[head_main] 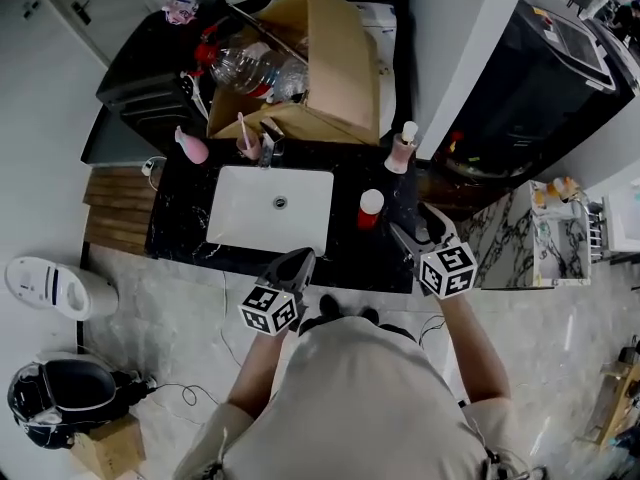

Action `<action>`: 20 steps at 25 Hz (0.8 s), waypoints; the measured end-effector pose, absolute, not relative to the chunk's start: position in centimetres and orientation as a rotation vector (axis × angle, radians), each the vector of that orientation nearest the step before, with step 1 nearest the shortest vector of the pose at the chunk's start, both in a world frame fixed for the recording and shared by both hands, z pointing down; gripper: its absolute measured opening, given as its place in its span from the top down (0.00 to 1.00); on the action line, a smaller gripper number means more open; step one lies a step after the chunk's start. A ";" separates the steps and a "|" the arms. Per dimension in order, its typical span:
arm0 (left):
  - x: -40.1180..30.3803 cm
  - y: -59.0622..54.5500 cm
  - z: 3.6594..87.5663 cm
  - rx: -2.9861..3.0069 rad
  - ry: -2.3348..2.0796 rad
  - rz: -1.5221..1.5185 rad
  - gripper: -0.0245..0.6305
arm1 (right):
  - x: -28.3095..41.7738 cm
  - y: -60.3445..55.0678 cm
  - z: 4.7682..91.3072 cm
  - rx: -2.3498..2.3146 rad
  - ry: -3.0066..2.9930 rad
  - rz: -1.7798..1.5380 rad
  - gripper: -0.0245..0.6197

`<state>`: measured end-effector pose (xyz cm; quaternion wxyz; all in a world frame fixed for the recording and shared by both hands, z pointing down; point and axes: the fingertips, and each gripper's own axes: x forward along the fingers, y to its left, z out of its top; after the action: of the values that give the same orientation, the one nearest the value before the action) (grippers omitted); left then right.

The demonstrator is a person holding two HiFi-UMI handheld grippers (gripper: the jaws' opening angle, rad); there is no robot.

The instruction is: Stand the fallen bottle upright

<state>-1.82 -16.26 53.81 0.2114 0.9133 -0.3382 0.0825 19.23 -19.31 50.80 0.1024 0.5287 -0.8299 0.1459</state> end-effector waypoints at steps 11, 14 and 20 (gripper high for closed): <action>0.2 -14.5 48.5 2.594 -0.941 0.148 0.95 | 21.2 -14.9 47.8 1.595 -2.533 0.504 0.61; 0.2 -14.3 47.6 2.623 -0.950 0.154 0.95 | 20.7 -14.1 47.3 1.568 -2.565 0.500 0.64; 0.0 -14.1 47.2 2.619 -0.982 0.145 0.95 | 20.7 -13.3 45.6 1.563 -2.613 0.501 0.76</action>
<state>0.02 -14.15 47.19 0.1695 0.9216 -0.3454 0.0511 20.70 -13.25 45.57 0.0281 0.5064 -0.8464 0.1623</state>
